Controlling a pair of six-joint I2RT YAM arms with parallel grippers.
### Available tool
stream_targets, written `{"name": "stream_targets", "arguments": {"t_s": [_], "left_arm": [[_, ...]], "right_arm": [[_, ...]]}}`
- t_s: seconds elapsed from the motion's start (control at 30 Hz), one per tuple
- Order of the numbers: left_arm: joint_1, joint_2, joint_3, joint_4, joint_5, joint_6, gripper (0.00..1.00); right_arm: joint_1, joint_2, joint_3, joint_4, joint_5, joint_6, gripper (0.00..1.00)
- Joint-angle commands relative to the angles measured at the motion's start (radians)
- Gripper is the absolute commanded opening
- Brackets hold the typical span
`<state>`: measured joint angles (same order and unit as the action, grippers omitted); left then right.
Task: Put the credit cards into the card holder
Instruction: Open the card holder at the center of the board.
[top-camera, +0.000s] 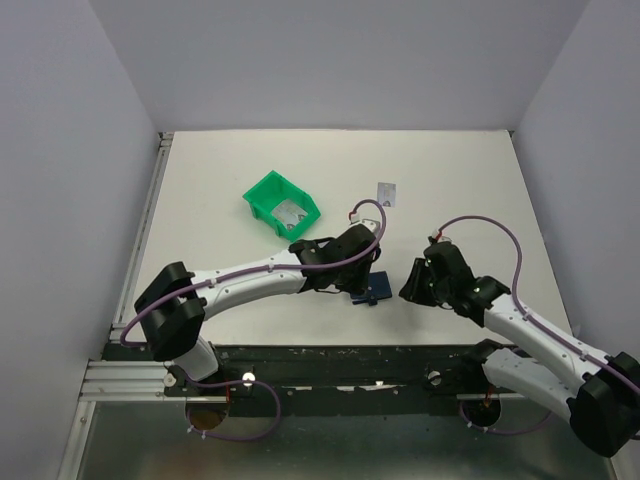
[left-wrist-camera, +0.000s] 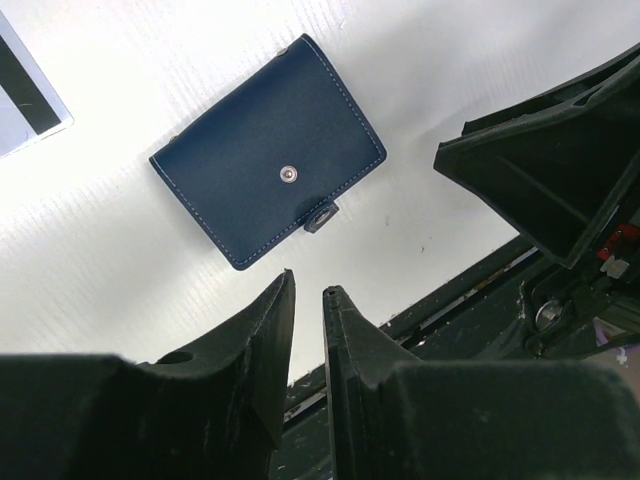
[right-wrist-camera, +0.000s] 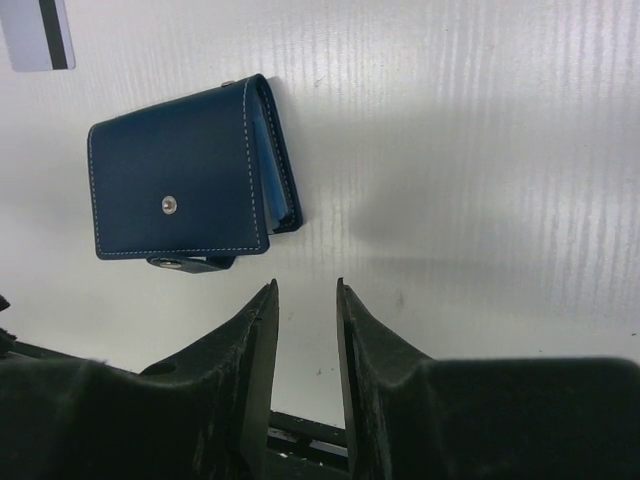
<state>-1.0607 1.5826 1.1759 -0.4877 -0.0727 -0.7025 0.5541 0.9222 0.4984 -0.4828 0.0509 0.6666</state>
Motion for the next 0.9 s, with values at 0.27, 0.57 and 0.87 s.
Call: {"name": "stream_targets", "arguments": {"t_s": [0.27,0.57,0.87], "left_arm": [[0.007,-0.064,-0.062,0.040,-0.119,0.011,0.36],[0.143,-0.049,-0.048,0.077,-0.021,0.078,0.36],[0.235,0.187,0.239,-0.086,0.063,0.187,0.36]], "right_arm": [[-0.005,0.037,-0.027,0.098,-0.057,0.047,0.39],[-0.005,0.027,-0.035,0.110,-0.026,0.116,0.39],[-0.003,0.067,-0.058,0.107,-0.020,0.195,0.29]]}}
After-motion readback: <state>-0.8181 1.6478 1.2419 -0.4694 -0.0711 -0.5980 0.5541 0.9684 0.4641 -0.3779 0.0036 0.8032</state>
